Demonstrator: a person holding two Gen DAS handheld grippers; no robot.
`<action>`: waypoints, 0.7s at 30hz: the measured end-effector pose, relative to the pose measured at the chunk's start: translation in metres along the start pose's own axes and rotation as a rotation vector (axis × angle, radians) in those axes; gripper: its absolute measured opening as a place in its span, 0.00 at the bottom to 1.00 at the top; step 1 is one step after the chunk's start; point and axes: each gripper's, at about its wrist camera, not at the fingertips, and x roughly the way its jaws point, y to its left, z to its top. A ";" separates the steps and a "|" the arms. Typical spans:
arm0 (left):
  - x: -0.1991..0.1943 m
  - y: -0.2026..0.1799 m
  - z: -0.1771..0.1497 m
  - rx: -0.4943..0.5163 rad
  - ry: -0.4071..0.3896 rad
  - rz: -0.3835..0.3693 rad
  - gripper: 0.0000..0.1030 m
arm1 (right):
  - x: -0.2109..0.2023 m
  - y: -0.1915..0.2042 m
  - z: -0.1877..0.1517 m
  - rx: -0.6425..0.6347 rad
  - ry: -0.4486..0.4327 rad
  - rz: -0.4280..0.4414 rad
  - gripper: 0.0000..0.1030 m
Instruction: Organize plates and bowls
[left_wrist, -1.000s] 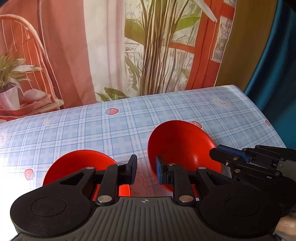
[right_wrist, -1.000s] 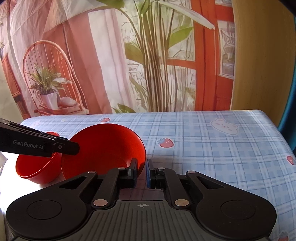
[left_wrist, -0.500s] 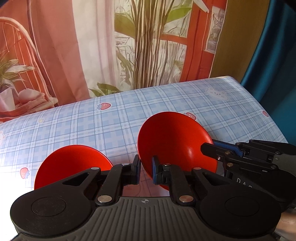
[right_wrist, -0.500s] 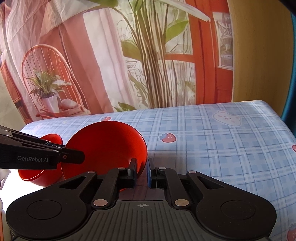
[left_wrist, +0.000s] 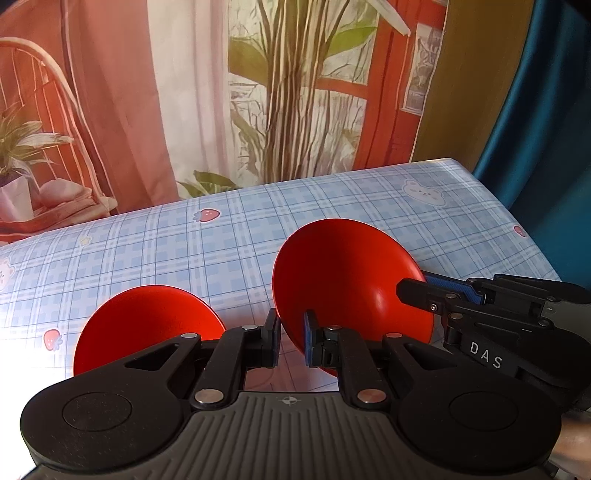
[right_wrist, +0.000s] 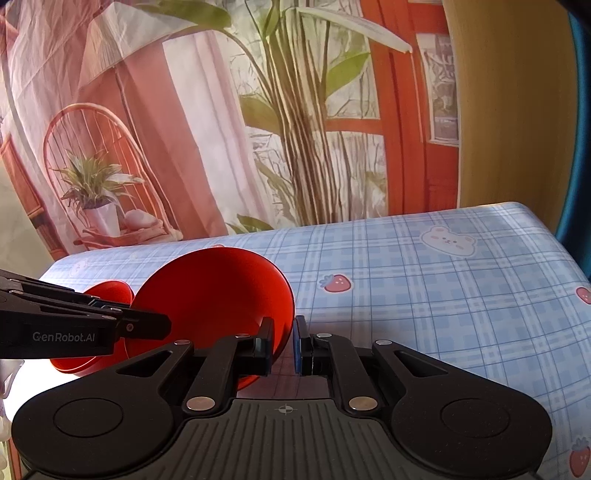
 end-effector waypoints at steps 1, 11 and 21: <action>-0.003 0.000 0.000 -0.001 -0.004 0.000 0.13 | -0.002 0.001 0.001 -0.002 -0.004 0.001 0.10; -0.031 0.003 -0.005 -0.004 -0.044 0.014 0.13 | -0.021 0.019 0.010 -0.033 -0.035 0.015 0.10; -0.060 0.018 -0.010 -0.025 -0.083 0.024 0.13 | -0.036 0.046 0.017 -0.082 -0.055 0.029 0.10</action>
